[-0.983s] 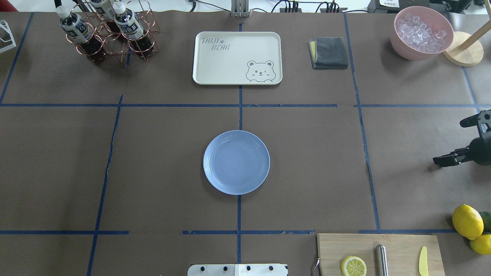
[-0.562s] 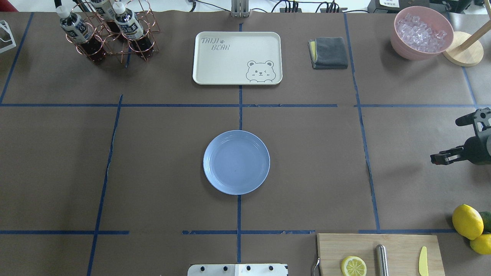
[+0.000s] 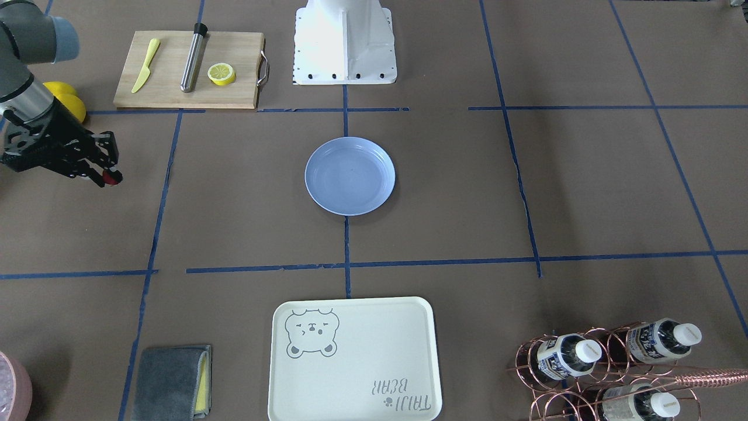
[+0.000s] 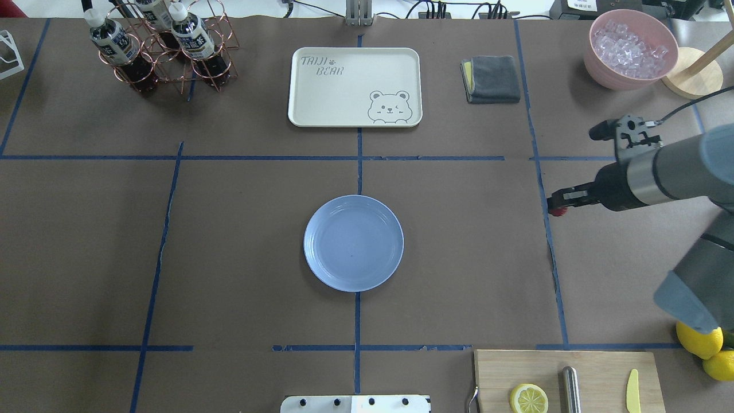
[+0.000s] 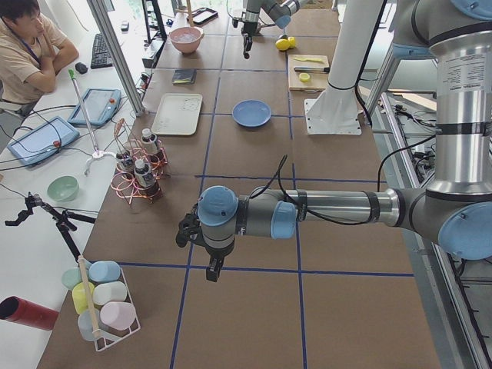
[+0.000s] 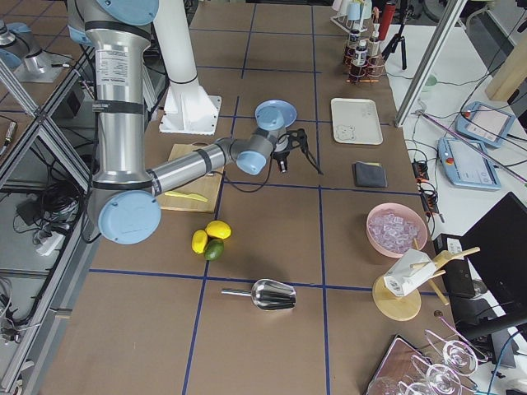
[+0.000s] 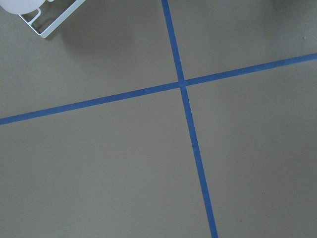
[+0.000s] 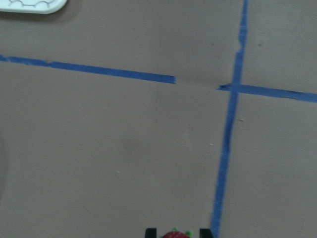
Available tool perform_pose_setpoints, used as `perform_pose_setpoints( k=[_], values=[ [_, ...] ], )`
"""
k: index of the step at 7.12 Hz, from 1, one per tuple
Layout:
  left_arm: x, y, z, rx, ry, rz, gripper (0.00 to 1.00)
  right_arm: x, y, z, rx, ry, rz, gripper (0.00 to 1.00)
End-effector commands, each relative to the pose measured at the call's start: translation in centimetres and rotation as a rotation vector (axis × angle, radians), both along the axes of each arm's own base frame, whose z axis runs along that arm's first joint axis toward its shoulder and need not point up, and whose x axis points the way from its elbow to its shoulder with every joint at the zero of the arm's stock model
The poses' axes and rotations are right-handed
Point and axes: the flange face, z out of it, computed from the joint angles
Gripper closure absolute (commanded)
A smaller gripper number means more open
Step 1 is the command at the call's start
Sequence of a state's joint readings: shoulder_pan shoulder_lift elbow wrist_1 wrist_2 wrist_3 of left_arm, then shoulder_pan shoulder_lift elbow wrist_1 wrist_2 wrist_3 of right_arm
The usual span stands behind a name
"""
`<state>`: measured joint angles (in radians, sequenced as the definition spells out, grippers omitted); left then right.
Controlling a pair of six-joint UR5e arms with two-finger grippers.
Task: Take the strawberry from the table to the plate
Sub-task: 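Carry the strawberry with the right gripper over the blue plate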
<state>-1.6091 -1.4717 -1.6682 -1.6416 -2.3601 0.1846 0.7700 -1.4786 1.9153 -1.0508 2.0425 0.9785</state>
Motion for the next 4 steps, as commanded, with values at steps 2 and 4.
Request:
perform_pose_setpoints(
  k=[2, 4],
  values=[
    [0.1, 0.8, 0.1, -0.018, 0.002, -0.005, 0.0, -15.2, 3.6, -16.6, -0.087, 0.057, 0.026, 1.0],
    [0.1, 0.7, -0.9, 0.002, 0.003, -0.005, 0.0, -24.5, 6.1, -20.2, -0.112, 0.091, 0.088, 1.0]
  ],
)
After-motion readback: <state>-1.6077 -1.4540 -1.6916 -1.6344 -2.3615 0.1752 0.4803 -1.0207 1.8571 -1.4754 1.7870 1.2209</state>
